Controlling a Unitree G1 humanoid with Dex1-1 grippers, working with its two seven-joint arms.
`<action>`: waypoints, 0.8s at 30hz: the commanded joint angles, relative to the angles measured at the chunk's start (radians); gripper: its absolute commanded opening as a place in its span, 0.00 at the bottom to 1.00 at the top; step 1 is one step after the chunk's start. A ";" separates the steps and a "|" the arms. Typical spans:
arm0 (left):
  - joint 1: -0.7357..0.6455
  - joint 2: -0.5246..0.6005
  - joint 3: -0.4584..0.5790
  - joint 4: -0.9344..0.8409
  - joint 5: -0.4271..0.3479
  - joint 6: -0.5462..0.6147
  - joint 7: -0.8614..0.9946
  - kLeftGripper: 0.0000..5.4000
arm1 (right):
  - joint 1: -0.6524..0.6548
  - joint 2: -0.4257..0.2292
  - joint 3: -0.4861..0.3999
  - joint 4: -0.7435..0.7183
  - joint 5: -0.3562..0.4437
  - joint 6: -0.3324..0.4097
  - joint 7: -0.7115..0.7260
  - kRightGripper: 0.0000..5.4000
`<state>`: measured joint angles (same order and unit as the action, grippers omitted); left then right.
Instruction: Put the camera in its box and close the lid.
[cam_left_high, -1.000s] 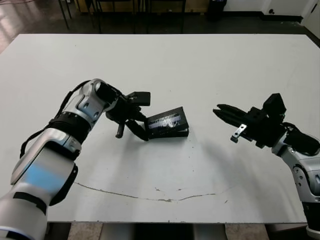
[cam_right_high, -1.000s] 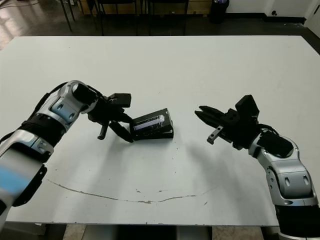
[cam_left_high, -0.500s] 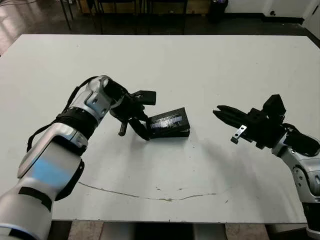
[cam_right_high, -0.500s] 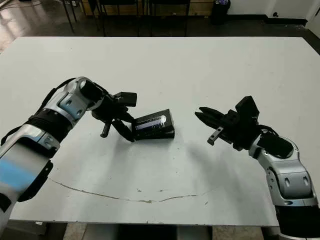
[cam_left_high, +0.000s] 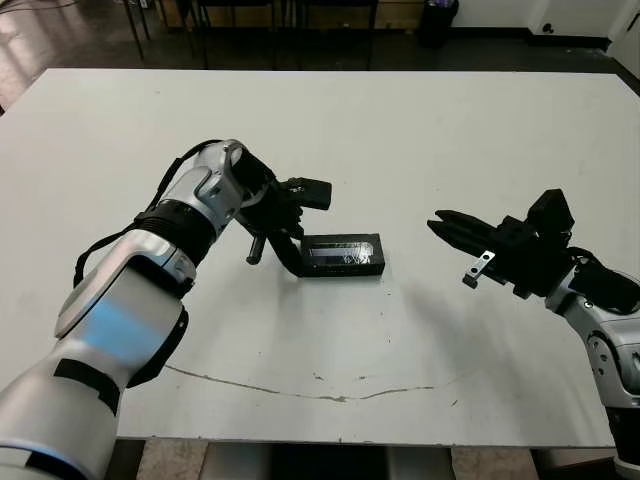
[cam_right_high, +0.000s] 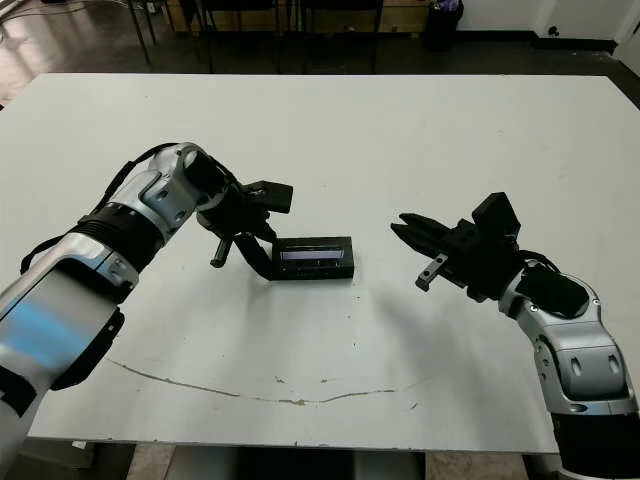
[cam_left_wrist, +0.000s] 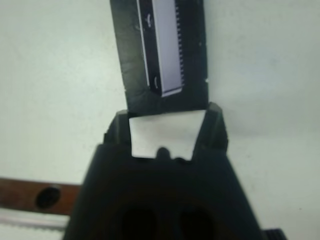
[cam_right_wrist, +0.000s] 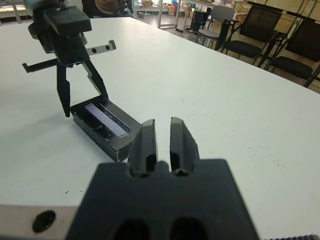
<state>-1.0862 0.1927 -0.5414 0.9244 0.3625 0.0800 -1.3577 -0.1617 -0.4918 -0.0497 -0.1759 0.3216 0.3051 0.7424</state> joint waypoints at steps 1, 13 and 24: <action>-0.056 -0.049 0.019 -0.015 -0.003 0.015 0.077 0.03 | 0.020 -0.009 -0.002 0.007 -0.004 0.012 -0.011 0.00; -0.005 0.040 0.006 -0.063 0.014 -0.086 0.053 0.15 | 0.029 -0.014 0.004 0.004 -0.010 -0.006 -0.012 0.00; 0.180 0.323 0.099 -0.341 -0.082 -0.161 -0.060 0.36 | 0.026 -0.008 0.000 0.007 0.008 0.007 -0.008 0.00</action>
<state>-0.9682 0.4733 -0.4487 0.6223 0.2906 -0.0915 -1.4015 -0.1439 -0.4912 -0.0496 -0.1803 0.3263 0.2978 0.7320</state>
